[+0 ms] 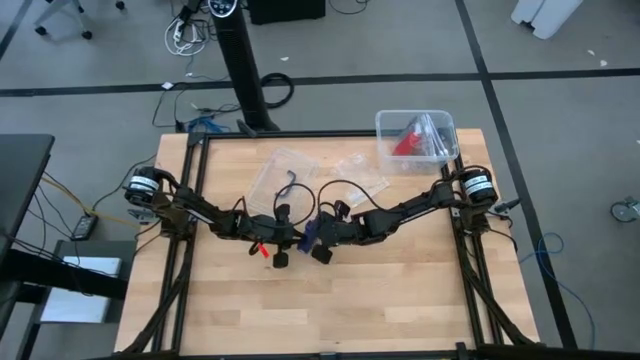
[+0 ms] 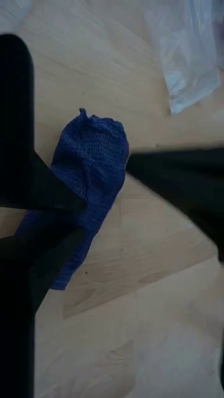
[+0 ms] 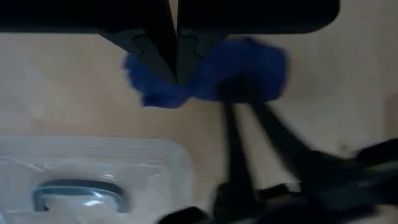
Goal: Roll bandage
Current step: Roll the blue bandage
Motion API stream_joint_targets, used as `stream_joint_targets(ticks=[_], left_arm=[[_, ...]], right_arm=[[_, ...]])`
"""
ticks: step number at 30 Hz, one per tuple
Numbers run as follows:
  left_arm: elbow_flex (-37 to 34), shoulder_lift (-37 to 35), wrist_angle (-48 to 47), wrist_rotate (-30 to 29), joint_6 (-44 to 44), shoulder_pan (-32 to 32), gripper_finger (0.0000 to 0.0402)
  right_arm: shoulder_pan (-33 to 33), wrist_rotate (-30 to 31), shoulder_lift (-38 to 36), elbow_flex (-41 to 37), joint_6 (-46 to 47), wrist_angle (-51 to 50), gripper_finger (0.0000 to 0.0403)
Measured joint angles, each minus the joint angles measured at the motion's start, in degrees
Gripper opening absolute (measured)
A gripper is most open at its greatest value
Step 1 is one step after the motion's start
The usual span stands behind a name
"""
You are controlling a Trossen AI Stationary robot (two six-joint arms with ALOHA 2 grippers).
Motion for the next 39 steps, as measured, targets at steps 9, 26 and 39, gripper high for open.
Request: stream_joint_targets(ticks=[9, 26, 39], left_arm=[[0.0, 0.0, 0.0, 0.0, 0.0, 0.0, 0.0053], [-0.1, 0.0, -0.1, -0.2, 0.0, 0.0, 0.0053], [0.0, 0.0, 0.5, -0.2, 0.0, 0.0, 0.0053]], right_arm=[[-2.9, -2.6, 0.3, 0.0, -0.2, -1.6, 0.0], [-0.4, -3.1, -1.0, -2.9, 3.0, -3.9, 0.0], [-3.1, -1.9, 2.5, -2.6, -4.3, 9.8, 0.0]])
